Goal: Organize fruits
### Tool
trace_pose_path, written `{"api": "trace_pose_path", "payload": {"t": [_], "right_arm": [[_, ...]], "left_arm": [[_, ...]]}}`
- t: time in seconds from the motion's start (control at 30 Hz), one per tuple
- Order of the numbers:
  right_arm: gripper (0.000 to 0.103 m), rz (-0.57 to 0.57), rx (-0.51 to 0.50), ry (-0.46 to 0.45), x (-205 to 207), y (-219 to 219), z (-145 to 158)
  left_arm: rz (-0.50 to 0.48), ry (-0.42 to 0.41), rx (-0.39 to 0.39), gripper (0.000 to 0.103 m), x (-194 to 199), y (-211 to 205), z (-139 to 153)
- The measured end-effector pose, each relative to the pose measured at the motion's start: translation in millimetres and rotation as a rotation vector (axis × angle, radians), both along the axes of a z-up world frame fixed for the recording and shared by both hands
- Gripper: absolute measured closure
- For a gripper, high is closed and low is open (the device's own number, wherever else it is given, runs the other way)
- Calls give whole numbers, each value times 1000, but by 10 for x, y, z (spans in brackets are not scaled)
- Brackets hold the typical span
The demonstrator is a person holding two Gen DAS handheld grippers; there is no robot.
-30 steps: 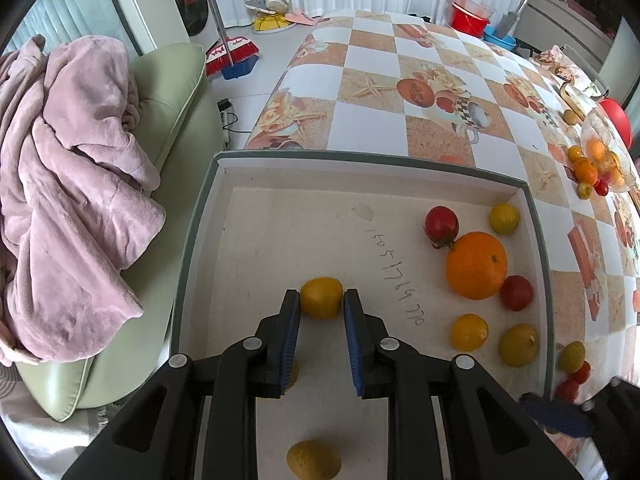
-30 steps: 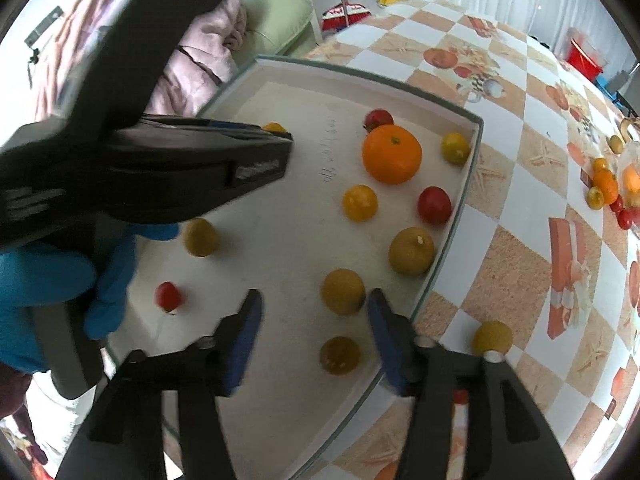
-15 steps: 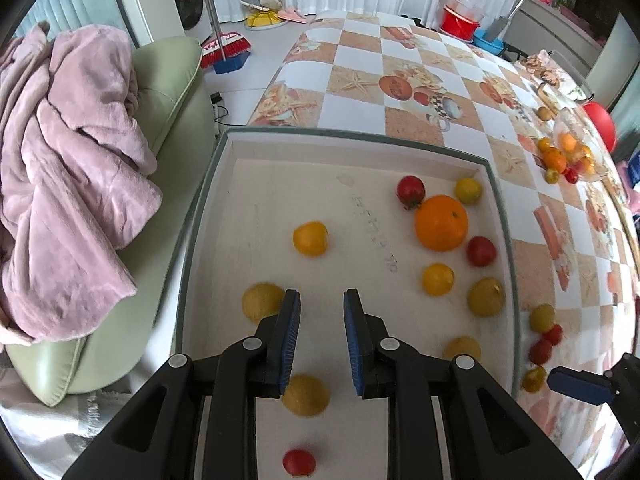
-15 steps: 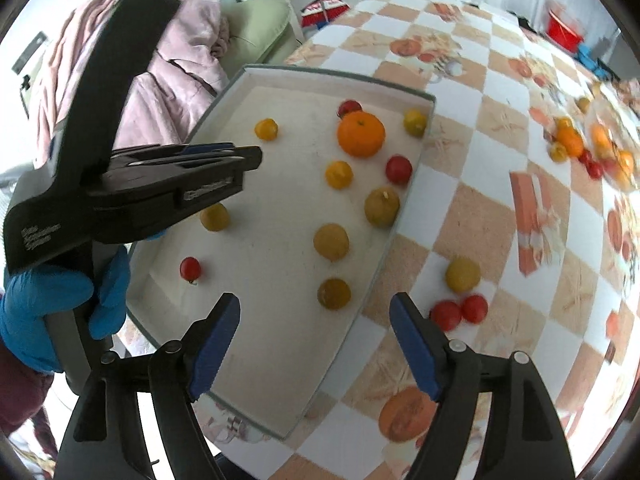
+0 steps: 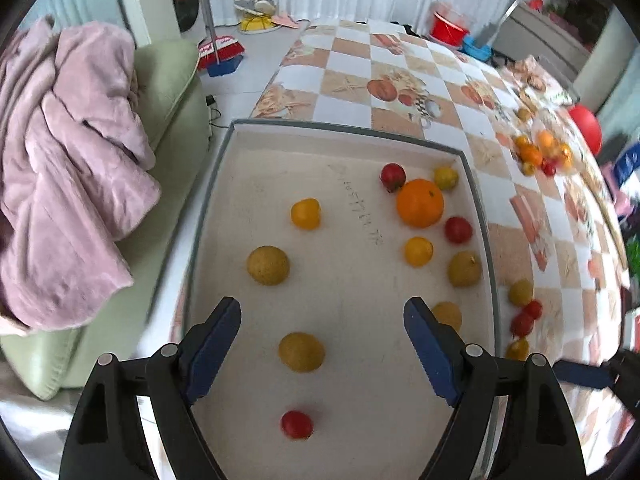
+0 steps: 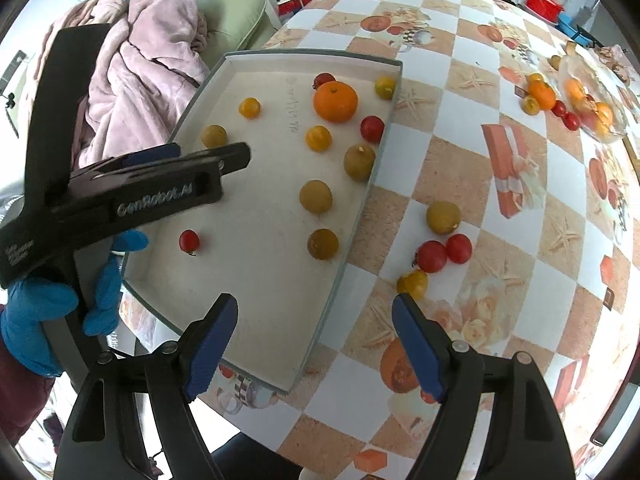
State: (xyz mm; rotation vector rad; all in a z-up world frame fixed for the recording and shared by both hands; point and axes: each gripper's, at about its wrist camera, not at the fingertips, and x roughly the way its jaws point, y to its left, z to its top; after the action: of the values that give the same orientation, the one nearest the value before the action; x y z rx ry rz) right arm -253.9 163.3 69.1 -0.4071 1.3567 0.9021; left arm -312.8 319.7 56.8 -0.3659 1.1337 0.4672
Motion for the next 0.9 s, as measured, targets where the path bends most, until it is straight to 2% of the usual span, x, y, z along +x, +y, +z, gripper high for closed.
{"api": "trace_pose_path", "payload": {"t": [0.1,0.3,0.33,0.4,0.63,0.77,0.9], "right_arm": [[15,-12,-10,3,22,18,71],[13,-19,-42,-12,65,80,236],[9,-16,-52,-12,70,96,259],[0,-20,-60,-25,73,113,324],[0,-35,-94,-71,43,170,570],[0,-31,-98,-101,-26,221,682],[0,-20,-100,-122,-90,253,759]], "left_arm": [[-3,20,12,19,-109,-49,126],[27,65,-4,14,-443,-118,307],[31,81,8,1,-497,-133,341],[32,96,16,0,-583,-158,405],[-60,99,104,0,-818,-385,722],[-78,99,81,0,-893,-430,845],[-128,111,119,0,-904,-550,909]]}}
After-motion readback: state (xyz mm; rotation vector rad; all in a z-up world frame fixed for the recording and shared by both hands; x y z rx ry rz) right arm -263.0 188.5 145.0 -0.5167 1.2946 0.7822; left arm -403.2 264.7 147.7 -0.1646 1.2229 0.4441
